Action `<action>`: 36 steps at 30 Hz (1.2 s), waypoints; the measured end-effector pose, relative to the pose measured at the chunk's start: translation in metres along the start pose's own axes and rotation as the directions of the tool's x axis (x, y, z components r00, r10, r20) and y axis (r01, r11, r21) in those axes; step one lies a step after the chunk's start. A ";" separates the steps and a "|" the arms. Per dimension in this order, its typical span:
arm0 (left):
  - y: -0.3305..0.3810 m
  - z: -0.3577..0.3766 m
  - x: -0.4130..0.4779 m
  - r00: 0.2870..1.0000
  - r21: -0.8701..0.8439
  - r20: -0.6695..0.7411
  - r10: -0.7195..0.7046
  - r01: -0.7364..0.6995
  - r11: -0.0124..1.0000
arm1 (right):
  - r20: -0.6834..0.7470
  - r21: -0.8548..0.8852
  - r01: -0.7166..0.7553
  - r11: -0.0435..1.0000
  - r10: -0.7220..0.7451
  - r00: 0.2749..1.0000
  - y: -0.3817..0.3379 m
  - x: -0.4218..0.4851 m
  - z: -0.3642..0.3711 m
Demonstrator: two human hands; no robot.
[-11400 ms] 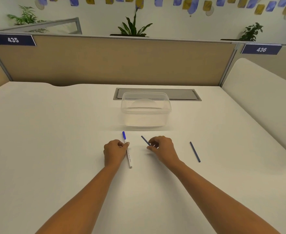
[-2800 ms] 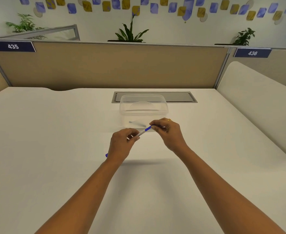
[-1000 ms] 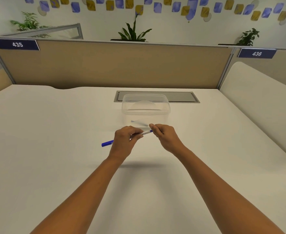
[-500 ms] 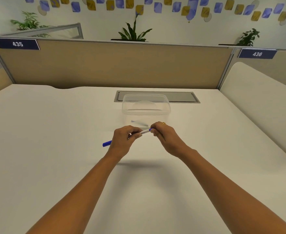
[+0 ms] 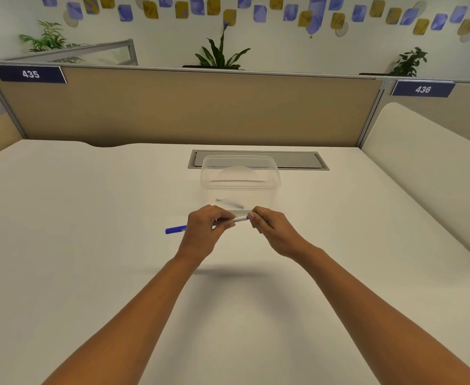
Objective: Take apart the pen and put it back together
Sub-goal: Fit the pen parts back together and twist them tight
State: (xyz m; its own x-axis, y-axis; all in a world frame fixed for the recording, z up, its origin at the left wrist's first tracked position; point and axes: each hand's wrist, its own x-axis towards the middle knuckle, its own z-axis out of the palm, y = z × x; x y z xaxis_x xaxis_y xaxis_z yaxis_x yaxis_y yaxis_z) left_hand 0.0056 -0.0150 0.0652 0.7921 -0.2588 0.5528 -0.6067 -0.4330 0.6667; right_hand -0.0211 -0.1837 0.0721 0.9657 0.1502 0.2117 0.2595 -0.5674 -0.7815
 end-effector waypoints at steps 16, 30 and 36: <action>-0.003 0.004 -0.006 0.989 0.091 0.016 0.144 -0.145 0.985 | 0.193 0.372 -0.334 0.866 0.280 0.940 -0.007 -0.002 0.000; -0.002 -0.003 0.007 0.996 -0.037 0.039 -0.081 0.082 0.996 | -0.062 -0.142 0.110 0.984 -0.120 0.991 -0.001 -0.001 -0.001; -0.002 -0.005 0.007 0.979 -0.075 0.147 -0.137 0.150 0.986 | 0.043 -0.314 0.259 0.913 -0.259 0.965 0.005 -0.003 -0.010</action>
State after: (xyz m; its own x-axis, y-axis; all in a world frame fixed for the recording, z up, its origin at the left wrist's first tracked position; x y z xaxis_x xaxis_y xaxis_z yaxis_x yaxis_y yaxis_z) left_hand 0.0119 -0.0120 0.0704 0.8691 -0.3213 0.3761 -0.4847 -0.4013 0.7772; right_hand -0.0230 -0.1951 0.0733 0.8648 0.3266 0.3815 0.4865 -0.7334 -0.4749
